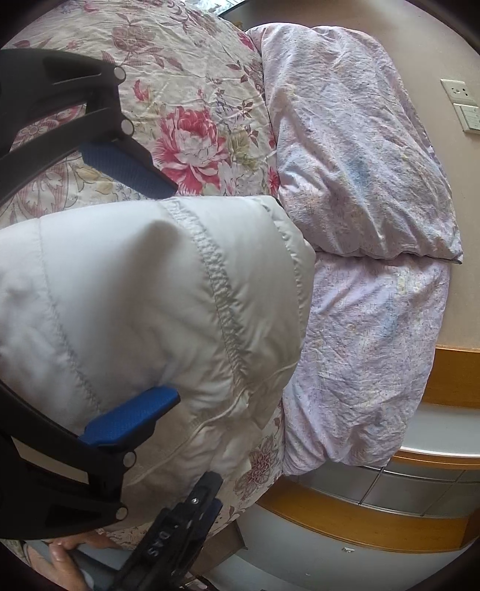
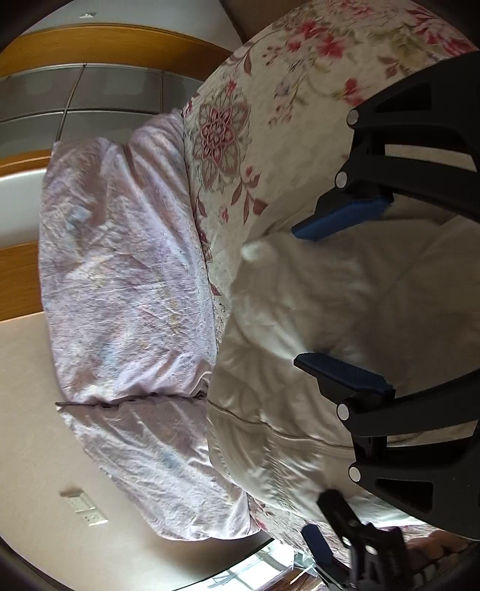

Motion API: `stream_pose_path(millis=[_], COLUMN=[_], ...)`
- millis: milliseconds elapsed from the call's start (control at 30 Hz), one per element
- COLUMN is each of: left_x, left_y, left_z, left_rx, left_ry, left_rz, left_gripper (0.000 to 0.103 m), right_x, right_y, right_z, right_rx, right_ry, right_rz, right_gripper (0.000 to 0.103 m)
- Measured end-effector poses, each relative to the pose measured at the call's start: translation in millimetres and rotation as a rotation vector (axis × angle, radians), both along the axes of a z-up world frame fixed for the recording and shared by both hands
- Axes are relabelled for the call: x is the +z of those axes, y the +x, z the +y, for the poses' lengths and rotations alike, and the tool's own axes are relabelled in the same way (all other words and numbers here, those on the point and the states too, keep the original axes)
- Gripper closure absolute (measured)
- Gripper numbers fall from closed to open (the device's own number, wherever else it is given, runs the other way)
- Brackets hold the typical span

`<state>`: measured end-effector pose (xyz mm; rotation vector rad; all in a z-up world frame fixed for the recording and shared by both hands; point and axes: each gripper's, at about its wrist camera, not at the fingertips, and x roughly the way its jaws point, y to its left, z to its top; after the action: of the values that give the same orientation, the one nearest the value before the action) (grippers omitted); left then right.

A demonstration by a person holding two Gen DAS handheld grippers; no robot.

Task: Fold large clothes

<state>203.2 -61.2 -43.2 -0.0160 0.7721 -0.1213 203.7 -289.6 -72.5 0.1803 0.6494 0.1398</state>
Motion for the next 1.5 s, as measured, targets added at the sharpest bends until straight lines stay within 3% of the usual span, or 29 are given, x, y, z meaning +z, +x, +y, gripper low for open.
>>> stream_pose_path(millis=[200, 367, 700, 967, 1167, 1500], left_x=[-1, -10, -22, -11, 3, 4], left_y=[-1, 5, 11, 4, 1, 17], left_z=[-12, -12, -19, -13, -16, -19], left_rx=[-0.011, -0.032, -0.028, -0.023, -0.002, 0.014], left_ry=[0.051, 0.022, 0.049, 0.039, 0.116, 0.123], left_rz=[-0.007, 0.037, 0.038, 0.019, -0.045, -0.036], left_gripper=[0.002, 0.002, 0.002, 0.002, 0.002, 0.002], right_x=[-14, -38, -53, -24, 11, 1], right_y=[3, 15, 18, 4, -4, 22], right_z=[2, -5, 4, 6, 5, 25], right_rx=[-0.001, 0.02, 0.009, -0.011, -0.001, 0.039], right_ry=[-0.024, 0.031, -0.006, -0.048, -0.028, -0.101], right_rz=[0.035, 0.111, 0.111, 0.039, -0.072, -0.034], right_gripper=[0.034, 0.025, 0.024, 0.027, 0.028, 0.033])
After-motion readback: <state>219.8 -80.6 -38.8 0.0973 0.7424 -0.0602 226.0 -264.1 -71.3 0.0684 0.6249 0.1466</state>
